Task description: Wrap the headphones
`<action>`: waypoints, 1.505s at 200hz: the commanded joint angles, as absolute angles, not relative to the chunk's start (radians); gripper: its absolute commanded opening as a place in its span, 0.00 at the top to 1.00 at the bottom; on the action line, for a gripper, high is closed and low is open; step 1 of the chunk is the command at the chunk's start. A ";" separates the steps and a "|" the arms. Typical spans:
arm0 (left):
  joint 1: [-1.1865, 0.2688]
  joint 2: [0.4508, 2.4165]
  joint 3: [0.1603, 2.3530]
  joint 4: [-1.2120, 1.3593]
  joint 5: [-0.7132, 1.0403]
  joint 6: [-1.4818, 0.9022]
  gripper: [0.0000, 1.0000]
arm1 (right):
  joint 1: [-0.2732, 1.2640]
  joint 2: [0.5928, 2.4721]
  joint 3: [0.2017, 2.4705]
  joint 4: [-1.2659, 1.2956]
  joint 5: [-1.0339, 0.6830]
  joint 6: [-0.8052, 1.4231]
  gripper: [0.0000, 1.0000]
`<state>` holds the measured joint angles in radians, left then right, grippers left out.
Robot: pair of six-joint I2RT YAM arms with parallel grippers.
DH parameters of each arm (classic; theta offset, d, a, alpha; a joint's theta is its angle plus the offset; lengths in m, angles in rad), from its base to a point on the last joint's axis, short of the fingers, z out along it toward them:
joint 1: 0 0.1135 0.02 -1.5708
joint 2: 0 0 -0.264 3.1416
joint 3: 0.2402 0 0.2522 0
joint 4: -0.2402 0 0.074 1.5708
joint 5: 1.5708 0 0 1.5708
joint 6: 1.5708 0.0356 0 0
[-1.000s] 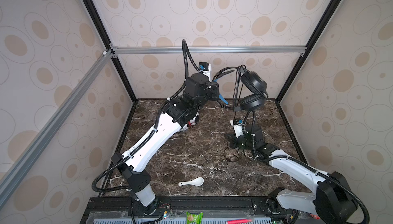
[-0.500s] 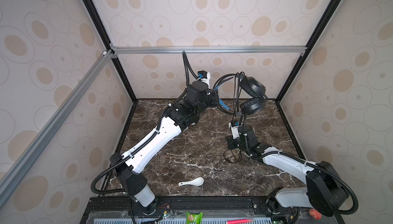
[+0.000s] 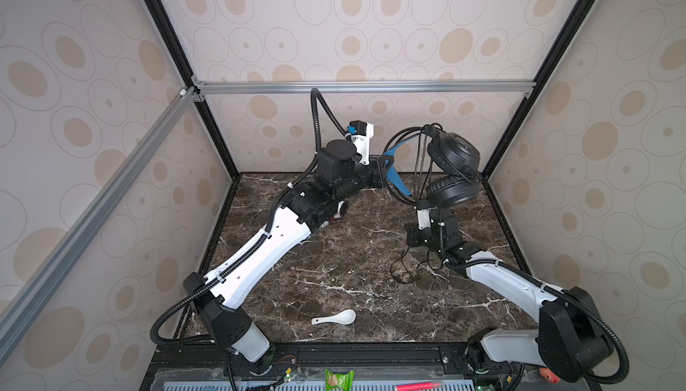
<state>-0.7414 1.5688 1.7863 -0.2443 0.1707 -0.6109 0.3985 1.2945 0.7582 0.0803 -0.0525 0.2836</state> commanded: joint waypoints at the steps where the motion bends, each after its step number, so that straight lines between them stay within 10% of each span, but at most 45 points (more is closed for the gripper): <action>1: -0.736 1.514 1.825 -0.094 0.279 -0.680 1.00 | 0.347 1.268 0.791 0.048 -0.084 0.287 1.00; 108: -0.747 1.523 1.819 -0.077 0.372 -0.671 1.00 | 0.227 1.457 1.083 -0.129 -0.102 0.230 1.00; 301: -0.730 1.600 1.929 0.024 -0.014 -0.729 1.00 | 0.434 1.322 0.759 0.130 -0.257 0.367 1.00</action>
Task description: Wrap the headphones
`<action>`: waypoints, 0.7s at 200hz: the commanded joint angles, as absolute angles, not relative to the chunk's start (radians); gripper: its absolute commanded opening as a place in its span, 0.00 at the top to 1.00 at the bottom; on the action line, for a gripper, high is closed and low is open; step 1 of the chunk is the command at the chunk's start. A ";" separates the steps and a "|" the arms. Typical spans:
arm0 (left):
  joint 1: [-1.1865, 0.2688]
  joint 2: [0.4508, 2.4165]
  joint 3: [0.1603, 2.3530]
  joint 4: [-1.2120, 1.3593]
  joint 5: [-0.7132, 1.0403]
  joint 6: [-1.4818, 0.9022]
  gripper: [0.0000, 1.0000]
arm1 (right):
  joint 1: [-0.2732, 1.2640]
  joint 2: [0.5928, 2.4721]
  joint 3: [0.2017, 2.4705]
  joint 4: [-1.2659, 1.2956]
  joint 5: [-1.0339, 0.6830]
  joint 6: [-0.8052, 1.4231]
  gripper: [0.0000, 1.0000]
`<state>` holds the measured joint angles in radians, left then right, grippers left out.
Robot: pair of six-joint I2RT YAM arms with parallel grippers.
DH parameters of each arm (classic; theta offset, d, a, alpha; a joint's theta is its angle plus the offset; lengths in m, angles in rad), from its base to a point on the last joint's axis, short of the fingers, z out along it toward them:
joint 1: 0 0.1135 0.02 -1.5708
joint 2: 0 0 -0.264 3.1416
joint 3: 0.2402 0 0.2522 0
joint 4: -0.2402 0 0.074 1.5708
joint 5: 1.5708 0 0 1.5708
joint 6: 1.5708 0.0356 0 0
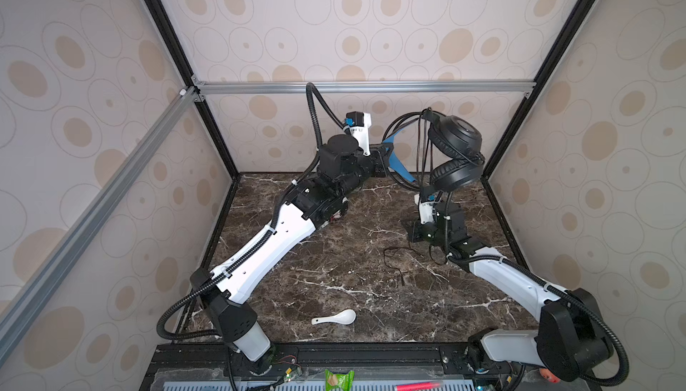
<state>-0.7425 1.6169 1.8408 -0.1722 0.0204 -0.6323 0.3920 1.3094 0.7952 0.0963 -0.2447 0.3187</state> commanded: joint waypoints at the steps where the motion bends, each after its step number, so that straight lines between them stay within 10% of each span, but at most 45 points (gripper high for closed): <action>1: -0.730 1.600 1.929 0.024 -0.014 -0.730 1.00 | 0.437 1.323 0.758 0.131 -0.257 0.368 1.00; 140: -0.721 1.590 1.921 -0.008 -0.179 -0.698 1.00 | 0.520 1.351 0.729 0.159 -0.225 0.408 1.00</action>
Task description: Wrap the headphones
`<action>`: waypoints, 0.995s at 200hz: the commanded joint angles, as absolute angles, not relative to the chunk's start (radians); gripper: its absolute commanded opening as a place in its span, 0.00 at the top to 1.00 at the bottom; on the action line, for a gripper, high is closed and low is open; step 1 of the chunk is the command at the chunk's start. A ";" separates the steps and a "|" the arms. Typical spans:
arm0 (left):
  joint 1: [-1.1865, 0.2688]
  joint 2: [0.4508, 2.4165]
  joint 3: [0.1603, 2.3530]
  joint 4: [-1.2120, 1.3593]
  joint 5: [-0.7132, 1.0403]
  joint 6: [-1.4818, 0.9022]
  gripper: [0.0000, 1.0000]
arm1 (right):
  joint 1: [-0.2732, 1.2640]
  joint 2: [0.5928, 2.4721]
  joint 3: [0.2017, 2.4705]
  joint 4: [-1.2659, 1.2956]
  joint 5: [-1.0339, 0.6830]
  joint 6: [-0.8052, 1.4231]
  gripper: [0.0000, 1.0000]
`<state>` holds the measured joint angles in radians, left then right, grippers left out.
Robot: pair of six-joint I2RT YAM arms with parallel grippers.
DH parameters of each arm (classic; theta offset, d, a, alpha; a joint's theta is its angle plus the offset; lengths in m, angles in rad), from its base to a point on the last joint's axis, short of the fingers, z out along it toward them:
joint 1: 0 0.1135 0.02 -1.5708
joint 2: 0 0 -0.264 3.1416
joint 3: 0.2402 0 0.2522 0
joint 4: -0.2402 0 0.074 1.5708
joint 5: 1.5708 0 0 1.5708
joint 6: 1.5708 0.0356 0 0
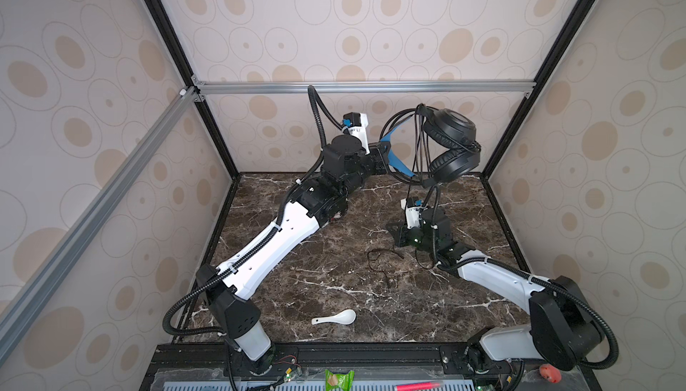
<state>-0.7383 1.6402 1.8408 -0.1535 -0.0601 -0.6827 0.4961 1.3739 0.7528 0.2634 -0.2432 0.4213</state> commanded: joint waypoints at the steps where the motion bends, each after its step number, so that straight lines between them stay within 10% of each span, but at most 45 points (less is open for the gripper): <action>1: -0.721 1.592 1.923 -0.012 -0.181 -0.695 1.00 | 0.521 1.349 0.729 0.155 -0.225 0.406 1.00; 199: -0.710 1.628 1.753 -0.074 -0.695 -0.181 1.00 | 0.738 1.111 1.051 -0.485 0.052 0.115 1.00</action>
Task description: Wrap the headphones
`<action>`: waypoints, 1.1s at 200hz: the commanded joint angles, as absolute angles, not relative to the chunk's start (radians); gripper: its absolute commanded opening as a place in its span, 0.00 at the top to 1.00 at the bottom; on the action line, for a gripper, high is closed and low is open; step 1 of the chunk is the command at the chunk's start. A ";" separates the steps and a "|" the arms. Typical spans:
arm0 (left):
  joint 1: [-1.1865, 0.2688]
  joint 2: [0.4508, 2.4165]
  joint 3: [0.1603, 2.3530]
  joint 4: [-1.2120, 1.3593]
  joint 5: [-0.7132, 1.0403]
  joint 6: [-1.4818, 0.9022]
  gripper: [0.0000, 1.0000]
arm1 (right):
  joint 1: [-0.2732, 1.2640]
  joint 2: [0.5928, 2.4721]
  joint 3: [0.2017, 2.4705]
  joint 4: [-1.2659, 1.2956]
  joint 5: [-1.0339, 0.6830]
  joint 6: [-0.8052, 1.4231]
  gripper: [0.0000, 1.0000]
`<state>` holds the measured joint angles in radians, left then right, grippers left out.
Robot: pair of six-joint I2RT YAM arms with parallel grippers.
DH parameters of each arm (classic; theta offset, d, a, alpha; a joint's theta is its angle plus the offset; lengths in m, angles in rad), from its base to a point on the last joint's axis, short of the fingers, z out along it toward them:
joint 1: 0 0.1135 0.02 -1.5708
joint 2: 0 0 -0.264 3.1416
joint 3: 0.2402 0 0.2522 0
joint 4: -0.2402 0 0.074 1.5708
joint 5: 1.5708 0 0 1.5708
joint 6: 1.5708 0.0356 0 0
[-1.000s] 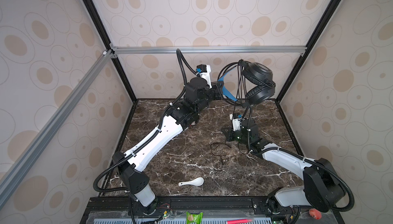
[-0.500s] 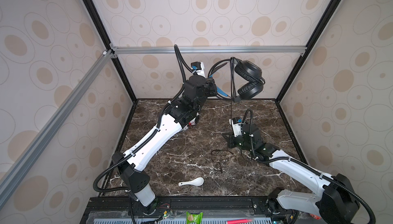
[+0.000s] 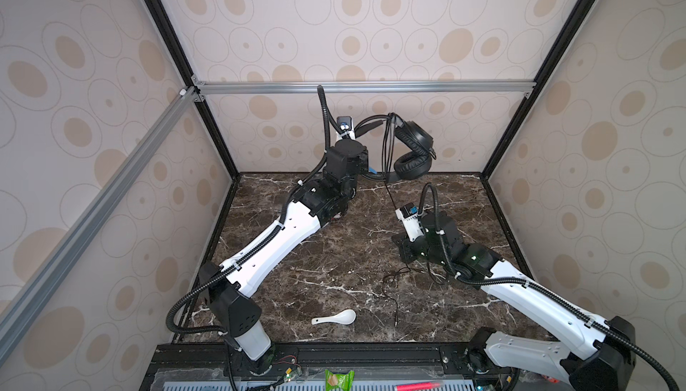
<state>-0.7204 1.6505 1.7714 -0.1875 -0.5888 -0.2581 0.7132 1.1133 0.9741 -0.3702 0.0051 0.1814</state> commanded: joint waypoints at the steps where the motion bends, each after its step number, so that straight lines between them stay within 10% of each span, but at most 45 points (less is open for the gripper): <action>1: -0.710 1.629 1.751 -0.074 -0.697 -0.179 1.00 | 0.740 1.113 1.055 -0.486 0.054 0.114 1.00; 220: -0.847 1.513 1.477 -0.370 -0.692 0.140 1.00 | 0.761 1.235 1.500 -0.612 0.356 -0.164 0.97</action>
